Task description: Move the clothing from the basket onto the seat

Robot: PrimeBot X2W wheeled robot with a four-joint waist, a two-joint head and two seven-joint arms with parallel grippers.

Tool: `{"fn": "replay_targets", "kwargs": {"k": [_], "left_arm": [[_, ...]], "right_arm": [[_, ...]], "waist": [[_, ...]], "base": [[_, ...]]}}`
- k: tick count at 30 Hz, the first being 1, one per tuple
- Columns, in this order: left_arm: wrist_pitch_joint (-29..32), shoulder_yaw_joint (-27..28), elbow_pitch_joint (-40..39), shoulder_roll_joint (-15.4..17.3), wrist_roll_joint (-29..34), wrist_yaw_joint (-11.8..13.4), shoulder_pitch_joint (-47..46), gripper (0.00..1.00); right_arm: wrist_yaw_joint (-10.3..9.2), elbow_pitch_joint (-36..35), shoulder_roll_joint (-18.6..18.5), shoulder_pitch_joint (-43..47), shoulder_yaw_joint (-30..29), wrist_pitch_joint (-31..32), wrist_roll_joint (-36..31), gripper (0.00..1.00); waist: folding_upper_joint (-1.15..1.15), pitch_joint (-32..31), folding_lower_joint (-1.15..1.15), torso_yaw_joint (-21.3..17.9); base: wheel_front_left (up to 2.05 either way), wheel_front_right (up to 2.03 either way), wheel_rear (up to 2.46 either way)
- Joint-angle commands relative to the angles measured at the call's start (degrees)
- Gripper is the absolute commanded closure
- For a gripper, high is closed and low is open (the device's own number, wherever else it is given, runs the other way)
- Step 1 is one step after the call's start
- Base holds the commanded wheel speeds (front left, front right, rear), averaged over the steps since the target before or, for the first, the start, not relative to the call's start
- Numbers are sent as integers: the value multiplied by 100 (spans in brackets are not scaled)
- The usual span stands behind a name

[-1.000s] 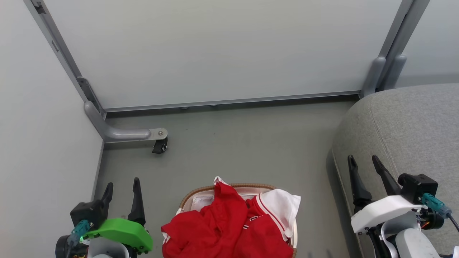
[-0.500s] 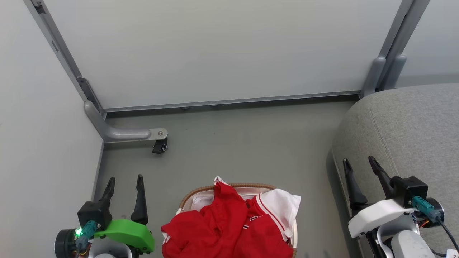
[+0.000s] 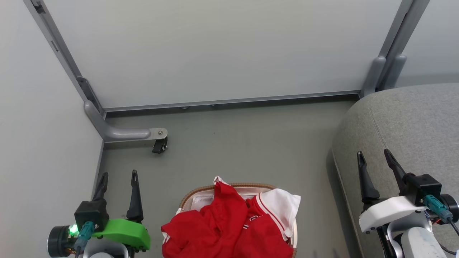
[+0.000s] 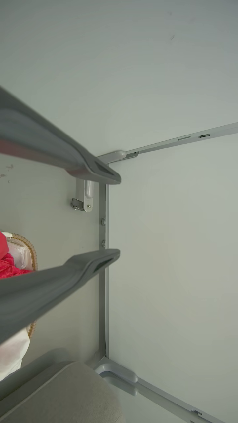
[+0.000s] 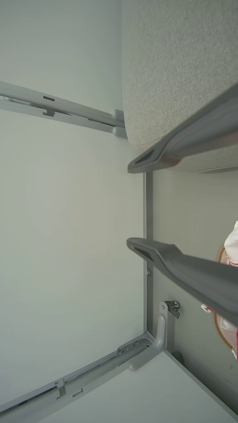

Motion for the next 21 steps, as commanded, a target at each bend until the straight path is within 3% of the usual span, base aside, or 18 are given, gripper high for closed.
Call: {"fn": "replay_targets", "kwargs": {"k": [1, 9, 21], "left_arm": [[-41, 22, -7, -3, 144, -46, 88, 0], [-133, -4, 60, -36, 475, -131, 66, 0], [-115, -269, 350, -47, 146, -319, -495, 0]], "right_arm": [[-2, -15, -19, -62, -23, -53, -120, 0], [-2, -54, -23, -89, 1, -136, -390, 0], [-3, -325, -22, -454, 156, -124, -233, 0]], "waist": [[0, 11, 0, -4], [0, 167, 0, -48], [0, 1049, 0, -231]], "base": [[0, 0, 0], [0, 0, 0], [0, 0, 0]]}}
